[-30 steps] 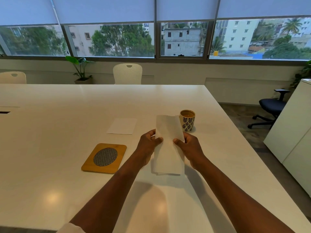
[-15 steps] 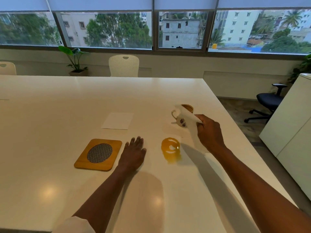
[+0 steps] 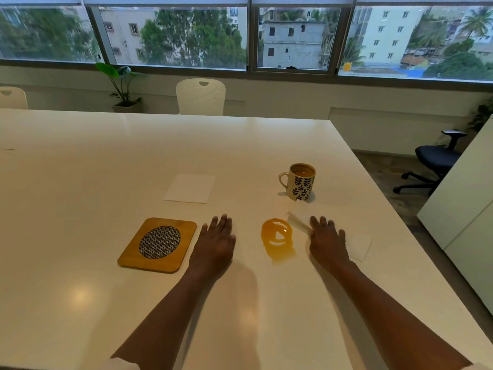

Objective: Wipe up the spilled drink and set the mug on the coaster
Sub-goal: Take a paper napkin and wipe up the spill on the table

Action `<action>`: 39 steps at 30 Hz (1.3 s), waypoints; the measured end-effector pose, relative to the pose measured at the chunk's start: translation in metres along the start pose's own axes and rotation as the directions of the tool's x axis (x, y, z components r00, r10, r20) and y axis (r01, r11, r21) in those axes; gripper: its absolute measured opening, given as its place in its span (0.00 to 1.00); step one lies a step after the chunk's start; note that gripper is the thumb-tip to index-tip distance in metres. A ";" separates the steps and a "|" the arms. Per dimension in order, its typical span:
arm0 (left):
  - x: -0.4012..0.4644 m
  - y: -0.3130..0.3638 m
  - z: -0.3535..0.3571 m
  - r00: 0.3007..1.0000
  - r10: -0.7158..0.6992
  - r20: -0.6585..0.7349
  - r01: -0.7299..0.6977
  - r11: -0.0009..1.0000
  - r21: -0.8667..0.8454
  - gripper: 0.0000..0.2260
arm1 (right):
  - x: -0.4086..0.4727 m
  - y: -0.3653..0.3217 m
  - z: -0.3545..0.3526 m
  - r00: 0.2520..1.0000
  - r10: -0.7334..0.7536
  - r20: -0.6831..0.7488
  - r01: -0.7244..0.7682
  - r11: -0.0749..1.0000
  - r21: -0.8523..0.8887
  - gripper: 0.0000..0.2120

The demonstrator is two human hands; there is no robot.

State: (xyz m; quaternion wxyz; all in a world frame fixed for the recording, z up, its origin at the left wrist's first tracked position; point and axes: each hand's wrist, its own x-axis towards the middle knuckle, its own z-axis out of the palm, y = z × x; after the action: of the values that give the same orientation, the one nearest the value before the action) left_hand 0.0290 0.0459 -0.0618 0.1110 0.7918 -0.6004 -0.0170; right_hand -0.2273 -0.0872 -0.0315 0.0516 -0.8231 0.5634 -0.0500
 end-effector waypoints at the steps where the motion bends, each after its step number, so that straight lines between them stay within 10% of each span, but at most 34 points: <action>1: 0.001 0.000 0.000 1.000 -0.002 -0.004 0.002 1.000 -0.013 0.24 | 0.003 -0.002 0.001 1.000 -0.004 0.012 0.004 1.000 0.008 0.23; 16: 0.001 -0.003 0.004 0.999 -0.007 -0.054 0.004 0.998 -0.056 0.24 | 0.013 -0.073 0.002 0.923 -0.338 0.187 0.270 0.911 0.313 0.22; 39: 0.006 -0.007 0.001 0.999 -0.045 0.026 0.048 0.988 -0.149 0.24 | -0.042 -0.014 -0.001 0.702 -0.679 0.215 0.605 0.727 0.324 0.22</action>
State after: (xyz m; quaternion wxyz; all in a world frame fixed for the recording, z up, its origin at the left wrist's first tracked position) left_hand 0.0368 0.0421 -0.0637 0.1629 0.7948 -0.5800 -0.0734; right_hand -0.2300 -0.0435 -0.0293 0.2152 -0.9531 0.2127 0.0044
